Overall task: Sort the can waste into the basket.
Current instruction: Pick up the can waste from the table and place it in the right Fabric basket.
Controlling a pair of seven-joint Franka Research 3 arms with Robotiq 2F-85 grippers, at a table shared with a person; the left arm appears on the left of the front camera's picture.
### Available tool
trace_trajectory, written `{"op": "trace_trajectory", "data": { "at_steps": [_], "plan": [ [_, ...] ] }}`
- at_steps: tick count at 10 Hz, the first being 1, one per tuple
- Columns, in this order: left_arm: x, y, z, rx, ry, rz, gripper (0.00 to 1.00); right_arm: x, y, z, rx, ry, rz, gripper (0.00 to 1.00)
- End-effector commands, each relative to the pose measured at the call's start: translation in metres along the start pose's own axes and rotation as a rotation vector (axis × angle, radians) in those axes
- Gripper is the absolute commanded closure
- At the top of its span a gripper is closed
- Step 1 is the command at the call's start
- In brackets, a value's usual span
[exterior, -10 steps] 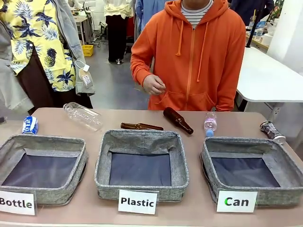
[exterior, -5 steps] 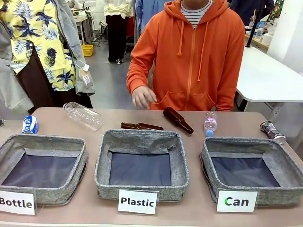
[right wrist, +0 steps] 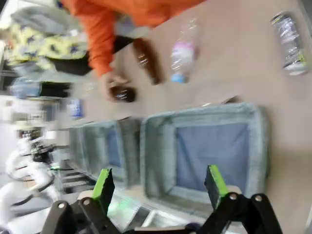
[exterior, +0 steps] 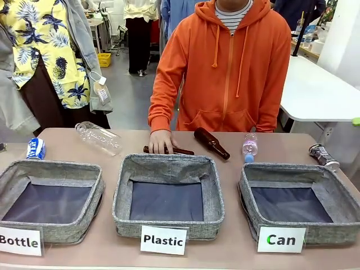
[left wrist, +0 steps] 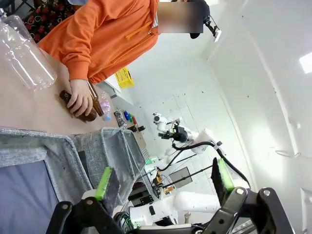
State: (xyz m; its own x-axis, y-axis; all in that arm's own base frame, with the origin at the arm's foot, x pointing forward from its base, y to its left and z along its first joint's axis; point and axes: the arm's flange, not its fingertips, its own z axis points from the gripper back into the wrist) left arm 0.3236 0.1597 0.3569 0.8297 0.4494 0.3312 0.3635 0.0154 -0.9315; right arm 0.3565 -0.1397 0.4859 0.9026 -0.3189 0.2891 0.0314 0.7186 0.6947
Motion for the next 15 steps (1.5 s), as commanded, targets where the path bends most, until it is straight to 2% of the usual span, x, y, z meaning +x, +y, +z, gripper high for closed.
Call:
{"op": "trace_trajectory", "data": {
  "at_steps": [1, 2, 5, 6, 7, 8, 9, 10, 11, 12, 13, 15],
  "plan": [
    [-0.002, -0.002, 0.001, -0.016, 0.004, -0.021, 0.0, 0.014, 0.024, -0.003, -0.479, 0.071, 0.081, 0.0],
    [-0.002, -0.002, 0.001, -0.016, 0.004, -0.021, 0.0, 0.021, 0.034, -0.008, -0.654, 0.074, 0.086, 0.0],
    [-0.002, -0.002, 0.001, -0.016, 0.004, -0.021, 0.0, 0.039, 0.047, -0.016, -0.928, 0.122, 0.088, 0.0],
    [-0.002, -0.002, 0.001, -0.016, 0.004, -0.021, 0.0, 0.041, 0.046, -0.018, -0.966, 0.132, 0.089, 0.0],
    [-0.002, -0.002, 0.001, -0.016, 0.004, -0.021, 0.0, 0.042, 0.047, -0.019, -0.937, 0.084, 0.108, 0.0],
    [-0.002, -0.002, 0.001, -0.016, 0.004, -0.021, 0.0, 0.038, 0.049, -0.014, -0.808, -0.036, 0.107, 0.0],
    [-0.002, -0.002, 0.001, -0.016, 0.004, -0.021, 0.0, 0.034, 0.037, -0.018, -0.959, 0.075, 0.117, 0.0],
    [-0.002, -0.002, 0.001, -0.016, 0.004, -0.021, 0.0, 0.034, 0.037, -0.018, -0.959, 0.075, 0.117, 0.0],
    [-0.002, -0.002, 0.001, -0.016, 0.004, -0.021, 0.0, 0.037, 0.04, -0.015, -0.927, 0.055, 0.121, 0.0],
    [-0.002, -0.002, 0.001, -0.016, 0.004, -0.021, 0.0, 0.043, 0.037, -0.02, -0.929, 0.09, 0.13, 0.0],
    [-0.002, -0.002, 0.001, -0.016, 0.004, -0.021, 0.0, 0.058, 0.031, -0.036, -0.872, 0.134, 0.154, 0.0],
    [-0.002, -0.002, 0.001, -0.016, 0.004, -0.021, 0.0, 0.083, 0.022, -0.055, -0.78, 0.146, 0.199, 0.0]
  ]
}}
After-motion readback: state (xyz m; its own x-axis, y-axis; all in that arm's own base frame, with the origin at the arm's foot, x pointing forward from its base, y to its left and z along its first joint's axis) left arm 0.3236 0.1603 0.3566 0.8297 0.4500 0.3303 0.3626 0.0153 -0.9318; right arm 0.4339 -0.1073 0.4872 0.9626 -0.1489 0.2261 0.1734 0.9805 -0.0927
